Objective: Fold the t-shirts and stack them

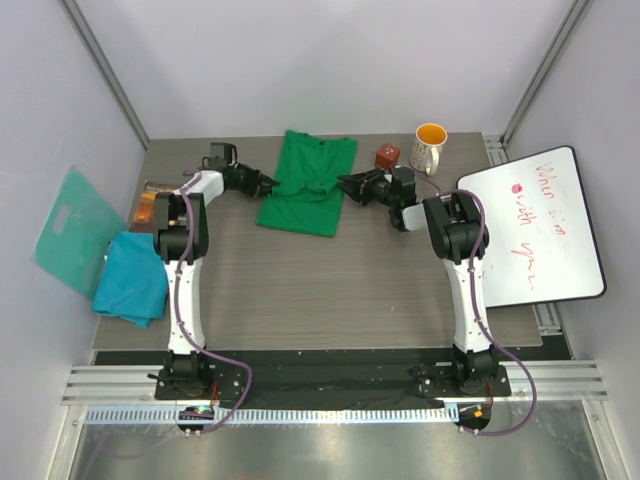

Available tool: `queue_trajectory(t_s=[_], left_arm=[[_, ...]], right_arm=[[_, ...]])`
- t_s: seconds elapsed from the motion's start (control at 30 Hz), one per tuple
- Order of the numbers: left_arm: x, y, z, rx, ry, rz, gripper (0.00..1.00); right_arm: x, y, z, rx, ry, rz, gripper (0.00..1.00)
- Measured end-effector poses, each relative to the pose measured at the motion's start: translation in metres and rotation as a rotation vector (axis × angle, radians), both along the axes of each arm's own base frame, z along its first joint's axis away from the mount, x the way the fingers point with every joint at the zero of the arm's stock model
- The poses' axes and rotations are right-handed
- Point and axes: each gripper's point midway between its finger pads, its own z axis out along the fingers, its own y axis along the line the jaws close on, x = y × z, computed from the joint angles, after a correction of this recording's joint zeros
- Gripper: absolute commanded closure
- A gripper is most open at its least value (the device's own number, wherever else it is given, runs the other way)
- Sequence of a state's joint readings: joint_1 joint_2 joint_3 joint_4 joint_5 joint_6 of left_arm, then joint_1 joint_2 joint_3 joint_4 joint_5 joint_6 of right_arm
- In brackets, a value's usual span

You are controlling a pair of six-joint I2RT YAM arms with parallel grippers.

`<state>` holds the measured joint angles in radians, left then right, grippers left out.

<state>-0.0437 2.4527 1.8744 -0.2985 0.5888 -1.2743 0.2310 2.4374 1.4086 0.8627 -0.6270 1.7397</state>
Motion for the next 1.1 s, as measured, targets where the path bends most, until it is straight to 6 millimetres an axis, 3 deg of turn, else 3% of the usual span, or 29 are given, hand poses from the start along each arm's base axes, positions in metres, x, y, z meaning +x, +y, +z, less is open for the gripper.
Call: queue_trajectory(t_s=[0.17,0.43,0.53,0.63,0.73,0.8,1.0,1.1], left_arm=[[-0.011,0.01,0.014,0.032,-0.012,0.037,0.59],[-0.007,0.047,0.05,0.148,-0.127,0.052,0.61],[-0.014,0.058,0.055,0.23,-0.147,0.001,0.69],[-0.03,0.062,0.053,0.326,-0.143,-0.081,0.85],[-0.052,0.049,0.045,0.418,-0.125,-0.198,0.86],[-0.07,0.028,0.037,0.472,-0.118,-0.295,0.85],[-0.132,-0.034,0.007,0.541,-0.078,-0.543,0.85],[-0.154,-0.035,-0.011,0.563,-0.032,-0.588,0.86]], right_arm=[[-0.011,-0.006,0.001,0.007,0.002,-0.005,0.65],[-0.028,-0.013,-0.007,-0.067,0.028,0.04,0.69],[-0.036,-0.013,-0.022,-0.228,0.055,0.105,0.71],[-0.029,-0.009,-0.025,-0.432,0.045,0.176,0.73],[-0.026,0.003,-0.01,-0.591,-0.028,0.246,0.73],[-0.034,0.015,-0.004,-0.665,-0.072,0.3,0.73],[-0.082,0.037,-0.034,-0.794,-0.025,0.466,0.73],[-0.1,0.041,-0.049,-0.834,0.005,0.523,0.75]])
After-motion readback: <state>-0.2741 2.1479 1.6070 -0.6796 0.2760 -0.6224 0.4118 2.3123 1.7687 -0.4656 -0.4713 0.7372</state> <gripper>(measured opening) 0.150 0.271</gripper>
